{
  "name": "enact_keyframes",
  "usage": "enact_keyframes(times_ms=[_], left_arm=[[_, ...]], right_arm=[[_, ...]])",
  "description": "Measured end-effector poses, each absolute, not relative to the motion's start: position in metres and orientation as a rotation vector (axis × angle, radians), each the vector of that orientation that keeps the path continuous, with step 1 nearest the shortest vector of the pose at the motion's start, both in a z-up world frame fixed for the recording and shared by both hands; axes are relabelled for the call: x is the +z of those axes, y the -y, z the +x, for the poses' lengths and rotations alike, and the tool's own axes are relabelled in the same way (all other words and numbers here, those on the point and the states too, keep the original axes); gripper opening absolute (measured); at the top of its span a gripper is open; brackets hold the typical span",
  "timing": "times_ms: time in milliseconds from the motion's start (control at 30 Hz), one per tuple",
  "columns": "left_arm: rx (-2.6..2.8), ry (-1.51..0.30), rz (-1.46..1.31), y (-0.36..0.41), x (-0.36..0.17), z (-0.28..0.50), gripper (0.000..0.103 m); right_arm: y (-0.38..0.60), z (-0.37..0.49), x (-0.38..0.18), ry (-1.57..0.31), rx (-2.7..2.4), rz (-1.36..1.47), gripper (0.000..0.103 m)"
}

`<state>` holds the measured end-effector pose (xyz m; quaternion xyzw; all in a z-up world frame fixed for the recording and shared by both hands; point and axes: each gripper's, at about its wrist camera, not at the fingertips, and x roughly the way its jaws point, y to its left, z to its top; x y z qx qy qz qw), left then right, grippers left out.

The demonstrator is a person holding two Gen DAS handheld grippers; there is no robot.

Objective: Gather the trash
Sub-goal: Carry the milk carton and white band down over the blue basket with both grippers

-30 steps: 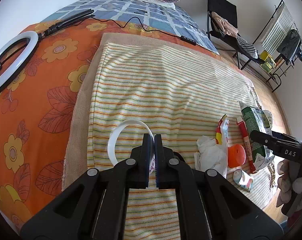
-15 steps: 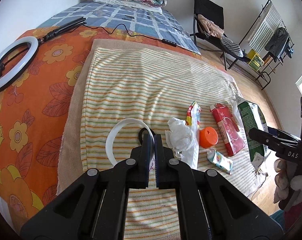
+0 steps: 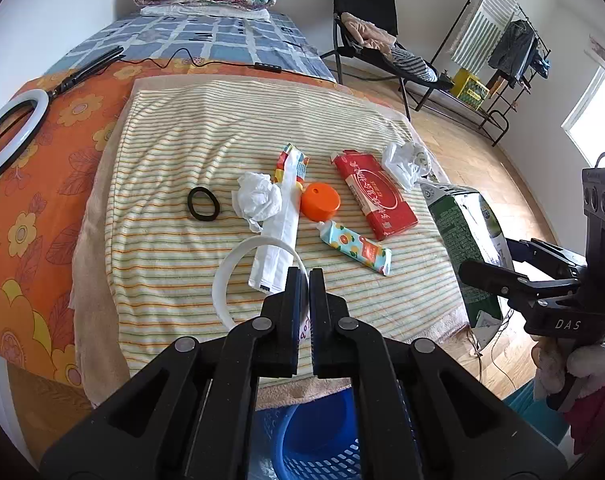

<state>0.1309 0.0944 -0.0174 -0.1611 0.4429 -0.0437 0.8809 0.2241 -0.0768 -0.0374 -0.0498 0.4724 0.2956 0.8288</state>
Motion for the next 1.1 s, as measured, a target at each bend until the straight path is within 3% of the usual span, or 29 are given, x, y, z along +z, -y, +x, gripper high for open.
enact_keyframes(times_ms=[500, 1100], left_arm=[[-0.16, -1.015, -0.344, -0.017, -0.059, 0.058, 0.002], [-0.134, -1.178, -0.378, 0.018, -0.143, 0.016, 0.002]], right_arm=[[0.113, 0.137, -0.082, -1.079, 0.677, -0.178, 0.077], [0.122, 0.098, -0.159, -1.221, 0.656, -0.238, 0.077]])
